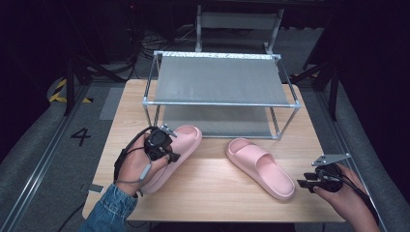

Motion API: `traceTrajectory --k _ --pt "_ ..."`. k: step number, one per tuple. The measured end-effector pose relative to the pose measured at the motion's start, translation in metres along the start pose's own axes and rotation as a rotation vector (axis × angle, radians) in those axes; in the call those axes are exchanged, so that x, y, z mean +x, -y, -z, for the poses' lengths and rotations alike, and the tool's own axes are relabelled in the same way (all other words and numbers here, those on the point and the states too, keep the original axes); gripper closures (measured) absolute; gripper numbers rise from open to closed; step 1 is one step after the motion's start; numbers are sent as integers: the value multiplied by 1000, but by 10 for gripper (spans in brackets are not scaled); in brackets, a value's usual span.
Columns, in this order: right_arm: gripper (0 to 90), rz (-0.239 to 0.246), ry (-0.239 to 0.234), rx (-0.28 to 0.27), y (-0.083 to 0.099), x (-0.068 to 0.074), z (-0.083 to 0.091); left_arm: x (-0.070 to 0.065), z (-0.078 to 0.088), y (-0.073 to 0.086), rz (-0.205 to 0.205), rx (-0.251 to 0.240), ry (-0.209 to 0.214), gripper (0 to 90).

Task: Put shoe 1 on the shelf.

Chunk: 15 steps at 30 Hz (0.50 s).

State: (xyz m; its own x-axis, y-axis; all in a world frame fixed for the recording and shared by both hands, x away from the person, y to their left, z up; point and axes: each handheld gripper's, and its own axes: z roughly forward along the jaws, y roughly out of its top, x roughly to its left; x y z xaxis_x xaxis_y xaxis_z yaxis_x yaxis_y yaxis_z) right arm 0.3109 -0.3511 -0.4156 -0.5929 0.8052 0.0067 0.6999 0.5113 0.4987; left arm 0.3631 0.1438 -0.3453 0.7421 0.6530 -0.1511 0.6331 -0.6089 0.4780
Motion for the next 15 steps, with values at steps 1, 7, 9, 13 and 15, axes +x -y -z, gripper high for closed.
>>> traceTrajectory --k 1,7,9,13,15 --pt "594 -1 -1 -1 0 -1 0 -1 2 -2 -4 0 5 841" --pt "592 -5 -1 3 1 -4 2 -11 15 -14 -30 -4 1 841" --pt "591 -7 -5 4 1 -5 2 -16 20 -19 -38 -8 14 840" --pt "586 -8 -18 3 0 -7 0 -22 28 -28 -53 -14 29 841" --pt "584 -6 -25 -1 -1 -9 0 -26 34 -34 -62 -16 30 840"
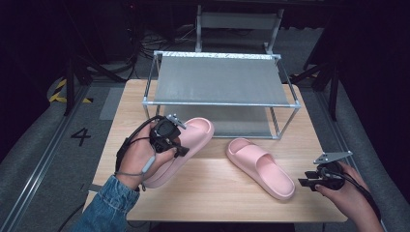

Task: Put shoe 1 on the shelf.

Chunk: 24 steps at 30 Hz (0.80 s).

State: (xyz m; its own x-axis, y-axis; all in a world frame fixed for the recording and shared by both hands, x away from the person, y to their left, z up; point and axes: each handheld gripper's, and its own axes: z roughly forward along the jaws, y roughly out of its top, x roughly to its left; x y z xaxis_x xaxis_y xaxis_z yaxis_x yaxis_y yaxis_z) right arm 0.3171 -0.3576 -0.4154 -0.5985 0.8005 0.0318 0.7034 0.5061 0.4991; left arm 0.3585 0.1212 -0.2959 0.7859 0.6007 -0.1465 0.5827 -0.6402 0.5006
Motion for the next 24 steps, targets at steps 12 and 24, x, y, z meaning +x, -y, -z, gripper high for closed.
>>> traceTrajectory --k 12,24 --pt "580 8 -27 -39 -3 -4 5 -17 24 -30 -44 -1 7 841" --pt "579 21 -91 -55 -6 -6 2 -22 45 -69 -46 -26 -14 841"
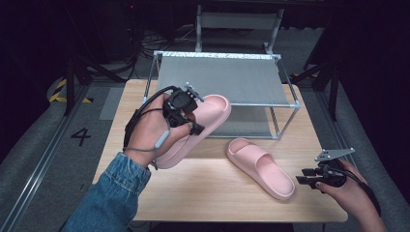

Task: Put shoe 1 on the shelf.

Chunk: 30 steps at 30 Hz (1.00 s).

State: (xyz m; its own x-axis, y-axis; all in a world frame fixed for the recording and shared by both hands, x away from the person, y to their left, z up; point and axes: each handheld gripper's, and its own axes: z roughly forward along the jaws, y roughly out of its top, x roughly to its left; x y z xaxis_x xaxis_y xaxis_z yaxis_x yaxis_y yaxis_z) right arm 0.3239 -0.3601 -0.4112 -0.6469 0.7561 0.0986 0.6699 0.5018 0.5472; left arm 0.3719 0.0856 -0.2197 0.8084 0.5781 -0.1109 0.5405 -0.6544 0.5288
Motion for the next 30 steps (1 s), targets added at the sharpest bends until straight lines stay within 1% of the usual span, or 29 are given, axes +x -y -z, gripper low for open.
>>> traceTrajectory --k 3,4,7,9,13,16,18,19,22,23,25,30 --pt "578 -5 -6 0 0 -2 0 1 1 -11 7 -5 1 841" --pt "578 -5 -8 -10 0 -3 -1 2 1 -13 10 -7 3 841" --pt "578 -15 -24 -13 1 -5 -1 4 0 -22 29 -21 22 841" --pt "578 -12 -33 -14 2 -7 -2 6 0 -27 42 -24 23 841" --pt "578 -16 -40 -19 2 -8 -2 15 -2 -40 61 -28 -16 841" --pt "578 -20 -42 -28 2 -8 1 22 -5 -48 80 -36 -31 841" --pt "578 -16 -43 -34 2 -9 2 24 -6 -50 81 -39 -37 840" --pt "578 -17 -43 -36 2 -9 3 26 -7 -52 89 -44 -40 840" --pt "578 -17 -42 -41 2 -9 5 32 -10 -60 109 -53 -60 840" --pt "578 -15 -41 -43 3 -9 5 35 -11 -63 110 -57 -66 841" --pt "578 -17 -42 -44 3 -9 5 38 -14 -69 132 -65 -75 840" --pt "578 -15 -39 -48 4 -10 6 46 -23 -79 168 -80 -90 840"
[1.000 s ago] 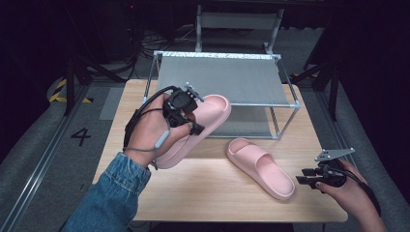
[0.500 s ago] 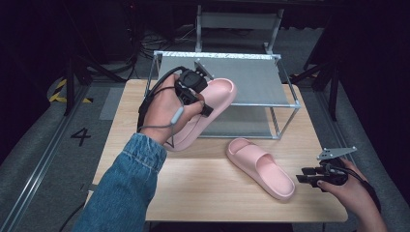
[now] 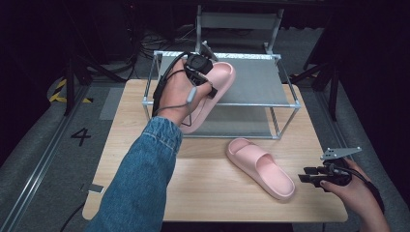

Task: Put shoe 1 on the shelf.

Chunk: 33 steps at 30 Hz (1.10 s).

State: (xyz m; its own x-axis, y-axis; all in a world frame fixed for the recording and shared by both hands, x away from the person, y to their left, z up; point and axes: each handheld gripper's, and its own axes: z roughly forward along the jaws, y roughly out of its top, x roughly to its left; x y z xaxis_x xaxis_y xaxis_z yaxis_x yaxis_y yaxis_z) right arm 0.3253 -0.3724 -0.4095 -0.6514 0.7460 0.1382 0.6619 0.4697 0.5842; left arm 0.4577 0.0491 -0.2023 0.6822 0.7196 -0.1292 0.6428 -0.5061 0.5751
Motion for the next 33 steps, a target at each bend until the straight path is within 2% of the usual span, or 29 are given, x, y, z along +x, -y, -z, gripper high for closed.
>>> traceTrajectory --k 5,10,15,18,24,27,33 --pt "578 -1 5 3 1 0 1 5 -13 -10 45 -1 -18 840" --pt "578 4 18 10 3 4 3 8 -23 -15 65 3 -52 840" --pt "576 5 23 9 6 5 5 18 -33 -19 107 3 -84 840" --pt "575 -4 29 9 9 5 7 21 -39 -19 122 -7 -78 840" --pt "571 -2 36 6 11 7 11 21 -47 -21 117 17 -77 840" --pt "565 8 29 5 10 9 11 20 -47 -21 113 11 -72 840" --pt "564 2 29 7 12 8 11 18 -41 -17 98 -21 -66 756"
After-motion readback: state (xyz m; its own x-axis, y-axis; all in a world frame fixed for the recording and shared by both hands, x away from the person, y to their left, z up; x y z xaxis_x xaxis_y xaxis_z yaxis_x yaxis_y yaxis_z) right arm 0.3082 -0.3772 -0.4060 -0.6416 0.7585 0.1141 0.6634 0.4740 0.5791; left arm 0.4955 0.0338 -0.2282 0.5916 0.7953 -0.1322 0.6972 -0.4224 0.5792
